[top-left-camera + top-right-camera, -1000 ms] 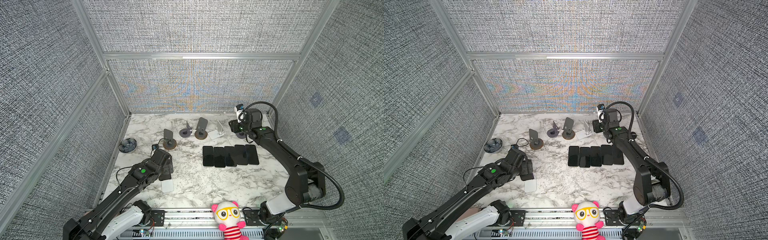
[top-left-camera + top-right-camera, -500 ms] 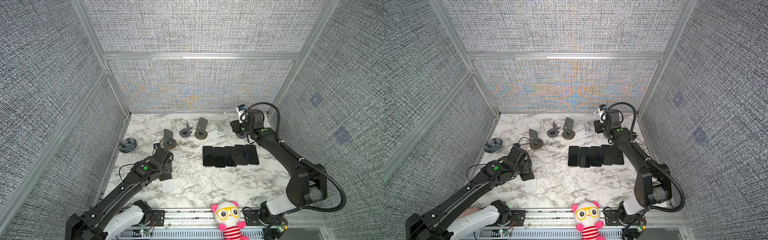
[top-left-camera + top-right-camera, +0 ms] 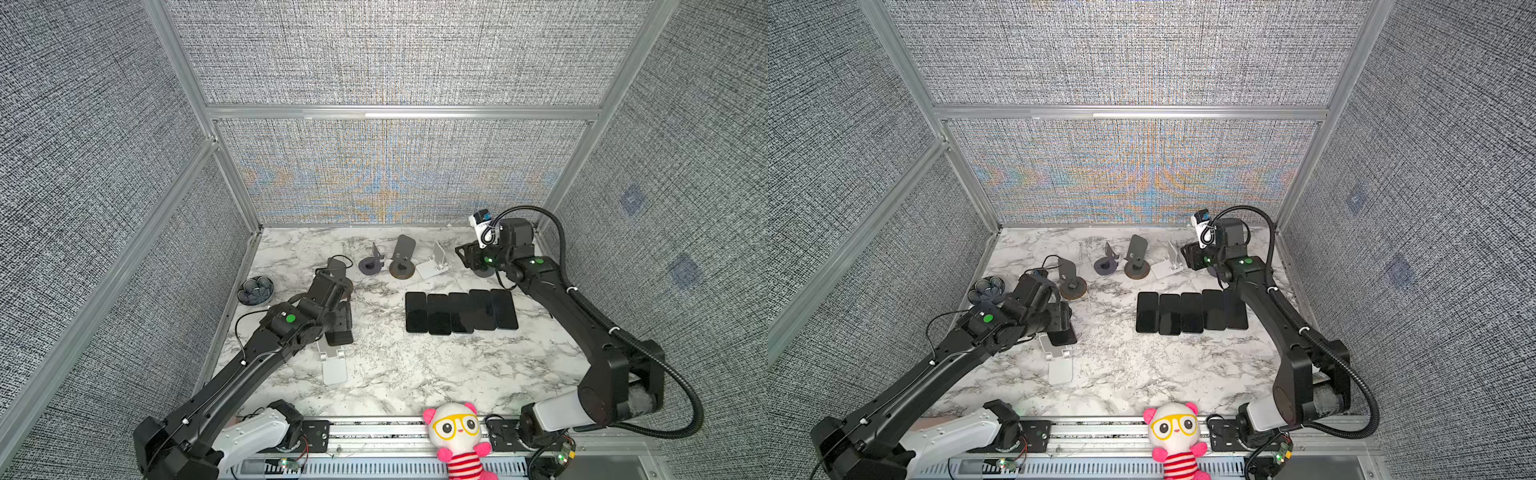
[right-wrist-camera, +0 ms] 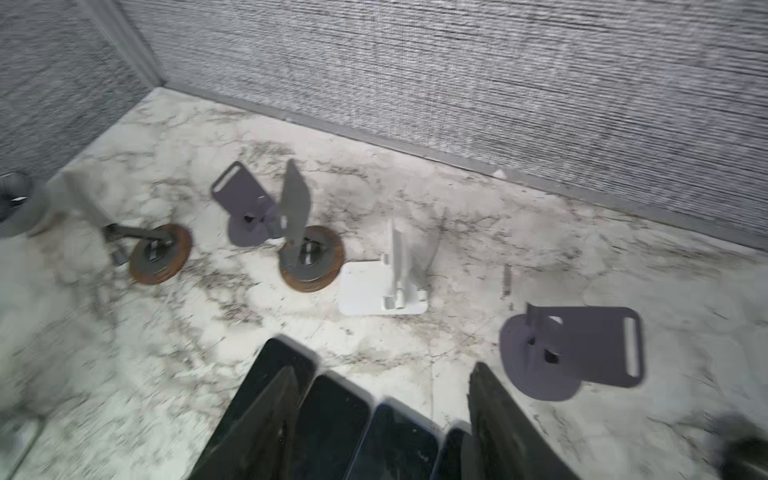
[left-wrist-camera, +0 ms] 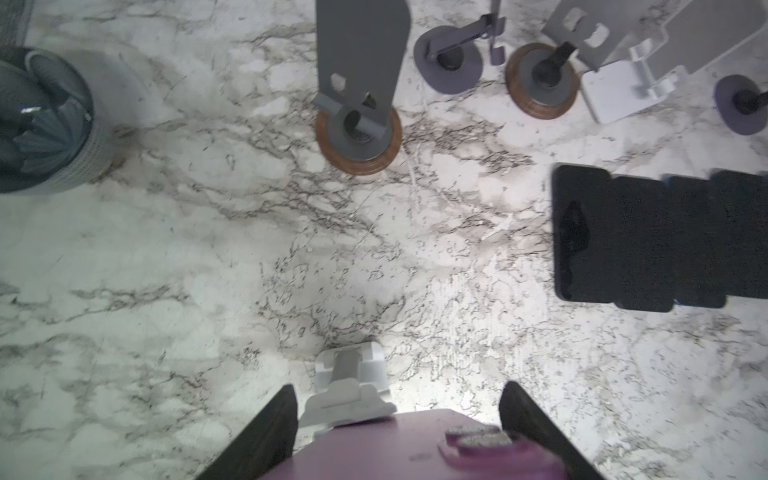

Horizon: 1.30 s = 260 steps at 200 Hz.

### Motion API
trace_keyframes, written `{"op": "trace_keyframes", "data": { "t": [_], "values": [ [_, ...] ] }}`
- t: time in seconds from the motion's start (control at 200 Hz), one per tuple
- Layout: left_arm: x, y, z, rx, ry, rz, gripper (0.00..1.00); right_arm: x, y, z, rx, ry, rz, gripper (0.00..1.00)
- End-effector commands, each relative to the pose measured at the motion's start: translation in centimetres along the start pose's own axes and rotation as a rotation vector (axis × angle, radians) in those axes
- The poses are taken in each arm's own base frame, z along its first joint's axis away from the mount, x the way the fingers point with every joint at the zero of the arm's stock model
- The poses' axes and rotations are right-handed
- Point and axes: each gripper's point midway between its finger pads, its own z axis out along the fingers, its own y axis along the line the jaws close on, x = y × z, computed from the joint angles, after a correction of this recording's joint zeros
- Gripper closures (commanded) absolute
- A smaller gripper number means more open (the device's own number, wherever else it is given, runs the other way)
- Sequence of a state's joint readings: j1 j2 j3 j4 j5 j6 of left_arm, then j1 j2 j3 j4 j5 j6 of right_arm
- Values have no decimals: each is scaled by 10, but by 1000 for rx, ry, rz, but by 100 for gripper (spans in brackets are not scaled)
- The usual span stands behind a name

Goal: Remove the phone from the phone stand

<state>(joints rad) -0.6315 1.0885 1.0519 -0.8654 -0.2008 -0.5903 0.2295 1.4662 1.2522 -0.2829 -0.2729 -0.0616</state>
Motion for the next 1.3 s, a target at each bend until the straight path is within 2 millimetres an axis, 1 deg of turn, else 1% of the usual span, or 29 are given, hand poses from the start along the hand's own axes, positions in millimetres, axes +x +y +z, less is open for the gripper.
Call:
{"op": "trace_keyframes", "data": {
  "t": [0.0,0.08,0.095,0.195,0.26,0.28,0.285,0.3,0.33,0.505,0.58,0.69,0.81,0.89,0.94,0.975,1.041,1.061,1.126,1.166,1.191,1.266,1.296],
  "values": [
    [-20,-33,-2,122,0,72,38,24,55,-15,-256,79,-44,40],
    [-30,-56,3,196,32,113,38,37,86,-23,-364,65,-52,40],
    [-32,-59,4,208,36,118,38,36,92,-26,-390,50,-52,39],
    [-43,-88,11,304,74,146,38,48,131,-34,-533,41,-37,39],
    [-50,-106,14,364,93,157,38,53,148,-33,-576,33,-21,39],
    [-52,-111,15,380,98,159,38,49,155,-34,-598,13,-20,39],
    [-53,-112,15,385,98,159,38,55,155,-32,-602,23,-13,39],
    [-53,-115,17,395,105,160,38,60,158,-30,-614,30,-5,39],
    [-57,-122,18,417,111,163,38,61,164,-28,-628,26,1,39],
    [-66,-146,28,489,149,149,38,58,194,-11,-650,-72,27,38],
    [-70,-150,30,494,150,144,38,59,200,-6,-634,-93,18,38],
    [-76,-149,33,477,131,144,38,58,209,0,-655,-98,39,39],
    [-79,-155,34,504,122,132,38,62,207,13,-623,-93,61,46],
    [-80,-157,35,515,117,129,38,60,209,18,-629,-94,73,56],
    [-81,-159,35,525,110,129,38,58,210,21,-637,-89,82,65],
    [-81,-160,36,533,106,129,38,57,211,21,-647,-93,88,75],
    [-83,-164,35,561,98,129,37,55,212,21,-654,-95,96,98],
    [-83,-166,35,568,94,131,37,55,212,22,-654,-95,97,100],
    [-84,-166,36,575,80,139,33,52,213,21,-657,-99,103,100],
    [-85,-165,36,576,67,147,28,51,213,20,-660,-102,108,100],
    [-85,-165,36,578,59,153,24,49,213,19,-663,-103,109,100],
    [-86,-162,34,587,24,171,6,46,210,16,-665,-103,119,100],
    [-88,-161,32,590,5,172,2,44,207,14,-666,-99,127,100]
  ]
}}
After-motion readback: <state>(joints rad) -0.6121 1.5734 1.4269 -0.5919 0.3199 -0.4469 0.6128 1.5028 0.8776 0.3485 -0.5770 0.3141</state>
